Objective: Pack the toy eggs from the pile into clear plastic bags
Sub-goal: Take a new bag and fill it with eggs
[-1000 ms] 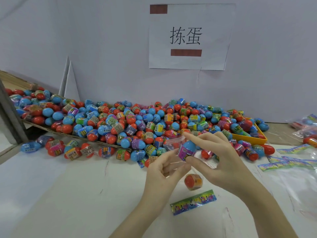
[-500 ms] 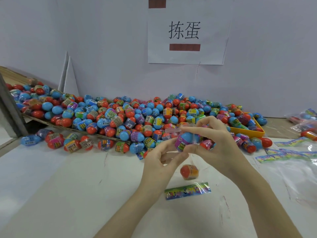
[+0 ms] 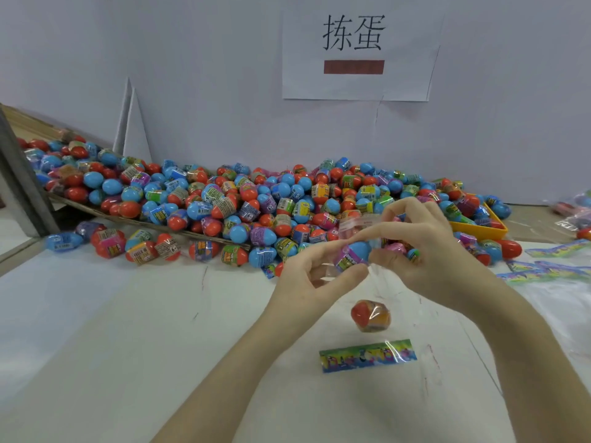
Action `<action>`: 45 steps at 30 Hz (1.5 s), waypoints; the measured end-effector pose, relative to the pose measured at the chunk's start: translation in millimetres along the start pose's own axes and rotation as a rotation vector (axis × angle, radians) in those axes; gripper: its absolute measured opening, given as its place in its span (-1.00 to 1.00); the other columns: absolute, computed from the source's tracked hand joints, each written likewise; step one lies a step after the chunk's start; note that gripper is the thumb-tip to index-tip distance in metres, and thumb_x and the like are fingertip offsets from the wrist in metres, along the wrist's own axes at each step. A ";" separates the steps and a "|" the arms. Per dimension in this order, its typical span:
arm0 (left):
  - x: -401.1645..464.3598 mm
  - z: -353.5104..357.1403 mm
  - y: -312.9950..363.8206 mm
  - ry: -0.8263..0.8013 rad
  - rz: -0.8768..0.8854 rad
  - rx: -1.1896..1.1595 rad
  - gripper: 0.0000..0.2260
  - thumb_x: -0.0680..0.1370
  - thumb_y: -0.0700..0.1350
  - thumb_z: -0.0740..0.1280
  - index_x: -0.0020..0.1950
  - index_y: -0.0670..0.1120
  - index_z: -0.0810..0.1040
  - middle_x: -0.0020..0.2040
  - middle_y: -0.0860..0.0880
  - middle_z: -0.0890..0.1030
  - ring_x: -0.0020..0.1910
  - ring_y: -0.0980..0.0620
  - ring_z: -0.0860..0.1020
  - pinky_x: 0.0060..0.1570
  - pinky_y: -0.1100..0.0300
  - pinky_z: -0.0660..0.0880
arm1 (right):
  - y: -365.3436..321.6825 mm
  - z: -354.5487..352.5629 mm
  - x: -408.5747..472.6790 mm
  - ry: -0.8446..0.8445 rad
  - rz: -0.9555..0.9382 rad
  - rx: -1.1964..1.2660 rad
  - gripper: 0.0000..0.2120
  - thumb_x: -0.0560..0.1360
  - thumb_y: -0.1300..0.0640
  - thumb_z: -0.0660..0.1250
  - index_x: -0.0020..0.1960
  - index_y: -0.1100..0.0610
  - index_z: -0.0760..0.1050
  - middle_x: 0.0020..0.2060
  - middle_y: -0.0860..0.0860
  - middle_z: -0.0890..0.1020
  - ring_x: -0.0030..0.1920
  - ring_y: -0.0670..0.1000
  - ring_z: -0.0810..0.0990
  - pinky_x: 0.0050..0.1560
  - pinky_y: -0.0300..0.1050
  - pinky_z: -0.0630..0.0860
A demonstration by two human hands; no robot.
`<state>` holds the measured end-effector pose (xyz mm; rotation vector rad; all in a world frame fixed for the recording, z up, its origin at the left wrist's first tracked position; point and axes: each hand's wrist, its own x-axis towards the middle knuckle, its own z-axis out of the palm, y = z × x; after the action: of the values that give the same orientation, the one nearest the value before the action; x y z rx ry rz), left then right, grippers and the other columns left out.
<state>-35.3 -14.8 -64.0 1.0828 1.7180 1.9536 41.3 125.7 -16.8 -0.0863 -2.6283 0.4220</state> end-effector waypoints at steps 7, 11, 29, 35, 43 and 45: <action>-2.2 -1.0 -2.0 -0.036 0.036 0.035 -0.83 0.48 -0.22 0.35 -0.04 0.05 0.58 -0.23 0.20 0.66 -0.20 0.25 0.61 -0.20 0.40 0.51 | -7.9 7.3 -2.5 -0.136 -0.067 -0.169 -0.81 0.51 0.06 0.26 0.02 -0.18 0.57 -0.04 -0.15 0.28 -0.05 -0.13 0.09 -0.07 -0.18 0.02; 0.8 -3.0 -4.2 0.081 -0.010 -0.039 -0.85 0.48 -0.23 0.37 -0.06 0.02 0.59 -0.23 0.10 0.67 -0.26 0.23 0.62 -0.26 0.41 0.51 | -11.4 0.8 -1.7 0.232 -0.081 0.065 -0.88 0.42 0.16 0.41 -0.06 0.03 0.63 -0.15 -0.13 0.43 -0.06 -0.08 0.34 -0.02 -0.25 0.24; -1.3 -0.4 -2.2 0.084 0.005 -0.078 -0.81 0.48 -0.23 0.35 -0.09 0.09 0.58 -0.27 0.08 0.64 -0.23 0.20 0.61 -0.23 0.36 0.54 | -20.6 -5.7 -10.2 -0.064 -0.023 0.112 -0.56 0.26 -0.05 0.42 0.02 -0.11 0.27 -0.22 -0.18 0.50 -0.37 -0.28 0.46 -0.46 -0.32 0.25; -1.5 1.6 -2.3 0.071 0.001 -0.099 -0.86 0.49 -0.21 0.35 -0.03 0.01 0.58 -0.12 -0.02 0.66 -0.18 0.16 0.63 -0.18 0.36 0.53 | -16.4 -2.2 -7.8 -0.084 0.018 0.249 -0.49 0.26 0.09 0.52 -0.03 -0.13 0.23 -0.20 -0.22 0.55 -0.51 -0.18 0.45 -0.44 -0.34 0.37; -0.7 -4.7 -6.1 -0.012 -0.111 -0.115 -0.58 0.24 -0.02 0.47 0.07 0.10 0.52 -0.03 0.15 0.66 -0.07 0.18 0.62 -0.12 0.33 0.54 | -9.4 1.0 -3.0 -0.034 0.078 0.217 -0.60 0.31 0.18 0.50 -0.21 -0.10 0.28 -0.44 -0.14 0.53 -0.48 -0.28 0.45 -0.38 -0.47 0.36; -0.1 -4.7 -10.2 -0.062 -0.210 -0.068 -0.50 0.26 -0.16 0.53 0.14 0.08 0.48 0.03 0.08 0.63 -0.12 0.16 0.62 -0.12 0.30 0.55 | -7.8 1.8 -2.2 -0.013 0.083 0.253 -0.62 0.31 0.21 0.49 -0.21 -0.09 0.30 -0.43 -0.14 0.53 -0.50 -0.26 0.44 -0.38 -0.47 0.36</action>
<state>-41.0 -16.0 -73.6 0.8909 1.6479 1.8158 42.5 117.5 -16.9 -0.1099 -2.5667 0.7817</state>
